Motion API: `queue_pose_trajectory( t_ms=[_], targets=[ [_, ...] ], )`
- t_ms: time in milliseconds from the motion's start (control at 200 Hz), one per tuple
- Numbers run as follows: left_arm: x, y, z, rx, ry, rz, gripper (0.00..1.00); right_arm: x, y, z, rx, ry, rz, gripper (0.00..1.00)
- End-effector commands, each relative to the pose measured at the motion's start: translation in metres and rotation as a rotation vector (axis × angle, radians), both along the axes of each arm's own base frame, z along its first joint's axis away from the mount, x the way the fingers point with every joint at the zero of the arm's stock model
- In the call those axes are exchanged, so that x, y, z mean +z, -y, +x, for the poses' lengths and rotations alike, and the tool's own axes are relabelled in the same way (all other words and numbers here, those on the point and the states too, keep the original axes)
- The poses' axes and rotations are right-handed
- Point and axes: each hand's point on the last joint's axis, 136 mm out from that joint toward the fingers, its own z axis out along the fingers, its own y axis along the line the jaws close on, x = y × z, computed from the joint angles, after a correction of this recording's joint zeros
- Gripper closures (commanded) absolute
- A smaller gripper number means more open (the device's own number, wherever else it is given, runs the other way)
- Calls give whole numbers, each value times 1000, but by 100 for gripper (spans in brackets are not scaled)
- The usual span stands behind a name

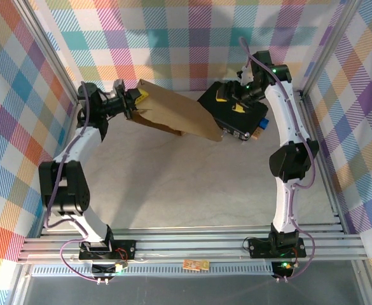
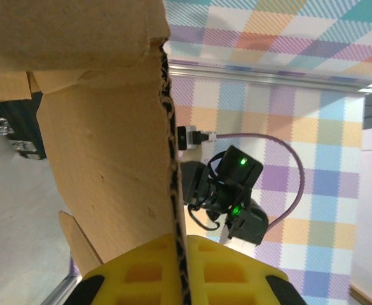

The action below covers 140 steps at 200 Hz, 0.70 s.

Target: Fold the paper box

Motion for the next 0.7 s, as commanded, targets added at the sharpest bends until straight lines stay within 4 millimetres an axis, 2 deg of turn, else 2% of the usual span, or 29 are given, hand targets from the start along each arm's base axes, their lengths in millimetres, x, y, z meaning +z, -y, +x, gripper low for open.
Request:
queue_pose_trajectory(
  t_ms=[0, 85, 235, 380, 470, 580, 695],
  targets=[
    [11, 1, -35, 2, 14, 122, 100, 7, -10, -8, 11, 2, 64, 20],
    [19, 1, -51, 15, 27, 127, 100, 4, -10, -16, 12, -14, 77, 20],
    [30, 2, -63, 16, 33, 89, 100, -12, -17, -37, 45, -47, 125, 20],
    [37, 2, -69, 21, 35, 67, 100, -25, -37, -58, 100, -102, 248, 20],
    [40, 2, -70, 20, 35, 58, 100, -26, -53, -63, 131, -124, 351, 19],
    [43, 3, -71, 12, 34, 53, 100, -25, -70, -64, 175, -118, 395, 16],
    [43, 3, -71, 7, 35, 43, 100, -30, -77, -57, 183, -123, 407, 16]
  ],
)
